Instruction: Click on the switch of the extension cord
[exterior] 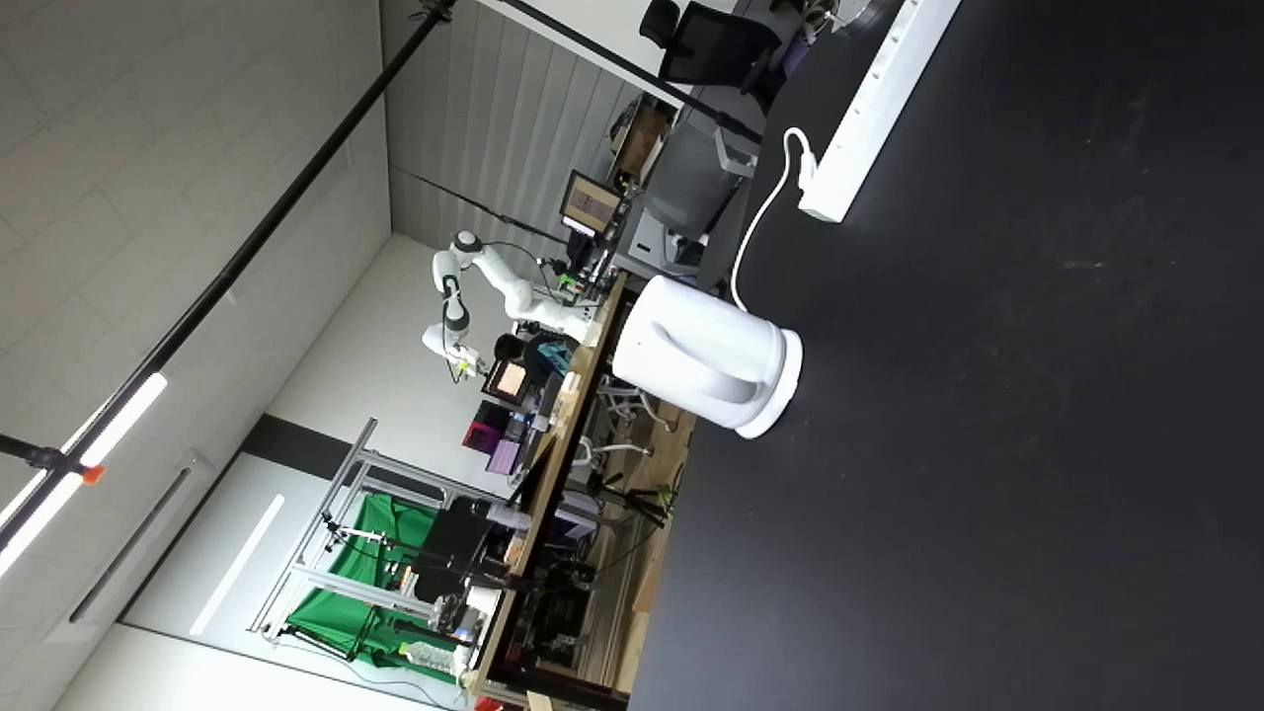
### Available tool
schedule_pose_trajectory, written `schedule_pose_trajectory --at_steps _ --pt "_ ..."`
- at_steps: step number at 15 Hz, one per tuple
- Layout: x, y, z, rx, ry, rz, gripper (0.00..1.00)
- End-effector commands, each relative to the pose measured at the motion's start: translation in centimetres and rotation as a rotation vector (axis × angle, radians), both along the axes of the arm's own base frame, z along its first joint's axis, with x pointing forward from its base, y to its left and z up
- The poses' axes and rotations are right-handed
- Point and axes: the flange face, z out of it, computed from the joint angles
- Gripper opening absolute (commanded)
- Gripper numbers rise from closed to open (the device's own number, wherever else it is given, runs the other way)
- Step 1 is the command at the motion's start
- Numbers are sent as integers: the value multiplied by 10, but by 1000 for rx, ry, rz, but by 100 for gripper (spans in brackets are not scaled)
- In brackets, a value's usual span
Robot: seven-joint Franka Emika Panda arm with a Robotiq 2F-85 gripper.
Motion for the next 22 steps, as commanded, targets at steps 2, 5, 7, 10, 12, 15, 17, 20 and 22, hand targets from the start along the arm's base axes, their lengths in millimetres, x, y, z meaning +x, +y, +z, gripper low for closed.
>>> schedule_pose_trajectory --at_steps 2,5,7,10,12,15,17,20,22 --pt "6 -9 -4 12 7 -23 0" --pt "5 -11 -6 10 5 -28 0" --pt "4 -10 -7 9 2 -29 0" --pt "1 -7 -8 3 -6 -24 0" --pt "-5 0 -10 -4 -11 -9 0" --pt "-17 12 -13 -62 -51 33 0" --pt "-24 20 -11 -102 -90 65 0" --pt "-37 33 -8 -157 -156 113 0" --pt "-45 40 -9 -187 -187 140 0"
